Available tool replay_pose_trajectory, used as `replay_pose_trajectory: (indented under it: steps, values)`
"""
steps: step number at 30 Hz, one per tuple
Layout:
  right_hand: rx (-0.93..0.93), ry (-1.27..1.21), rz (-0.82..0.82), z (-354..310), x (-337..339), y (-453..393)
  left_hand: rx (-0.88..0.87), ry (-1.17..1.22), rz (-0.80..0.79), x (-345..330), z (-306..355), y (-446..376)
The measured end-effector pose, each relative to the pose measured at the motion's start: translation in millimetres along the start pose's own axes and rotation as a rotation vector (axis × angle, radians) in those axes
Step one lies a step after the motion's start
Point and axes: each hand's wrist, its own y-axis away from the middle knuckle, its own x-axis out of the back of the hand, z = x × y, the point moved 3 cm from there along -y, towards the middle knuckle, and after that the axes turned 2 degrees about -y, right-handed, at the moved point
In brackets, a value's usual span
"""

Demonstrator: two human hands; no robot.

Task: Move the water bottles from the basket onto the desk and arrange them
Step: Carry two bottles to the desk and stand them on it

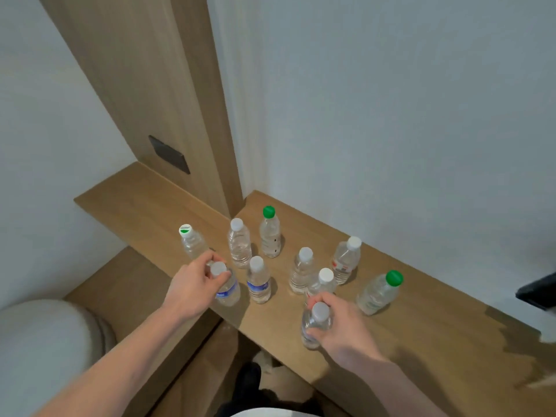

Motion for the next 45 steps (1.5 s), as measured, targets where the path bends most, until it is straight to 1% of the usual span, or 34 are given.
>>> replay_pose_trajectory:
  steps: [3,6,10,14,17,21,26,29,32,35,37,40,42,45]
  values:
    - [0.007,0.060,-0.010,-16,-21,-20,-0.033,-0.022,-0.062,-6,-10,-28]
    - [0.081,0.119,0.053,-24,-45,-41,-0.060,-0.043,-0.108,-11,-20,-51]
    - [-0.011,0.053,0.113,-33,-67,-57,-0.111,-0.060,-0.136,-12,-26,-69]
    - [-0.057,0.060,0.164,-39,-83,-62,-0.183,-0.095,-0.152,-7,-32,-78]
    - [-0.113,0.089,0.166,-40,-85,-62,-0.252,-0.182,-0.148,-1,-35,-80]
    - [-0.152,0.074,0.181,-44,-83,-53,-0.252,-0.228,-0.204,5,-33,-76]
    - [-0.151,0.090,0.196,-53,-83,-41,-0.331,-0.286,-0.194,21,-21,-66]
    - [-0.131,0.043,0.258,-62,-73,-28,-0.405,-0.305,-0.194,37,-1,-53]
    - [-0.104,-0.020,0.340,-63,-57,0,-0.519,-0.291,-0.200,48,32,-29]
    - [-0.165,-0.111,0.402,-50,-37,49,-0.643,-0.243,-0.226,45,71,7]
    - [-0.218,-0.132,0.437,-33,-23,90,-0.733,-0.220,-0.257,31,100,38]
    - [-0.320,-0.072,0.503,3,1,160,-0.844,-0.164,-0.304,-4,143,91]
    - [-0.417,-0.099,0.554,29,20,214,-0.915,-0.178,-0.348,-37,172,129]
    - [-0.455,-0.100,0.660,68,40,302,-1.049,-0.230,-0.455,-94,210,186]
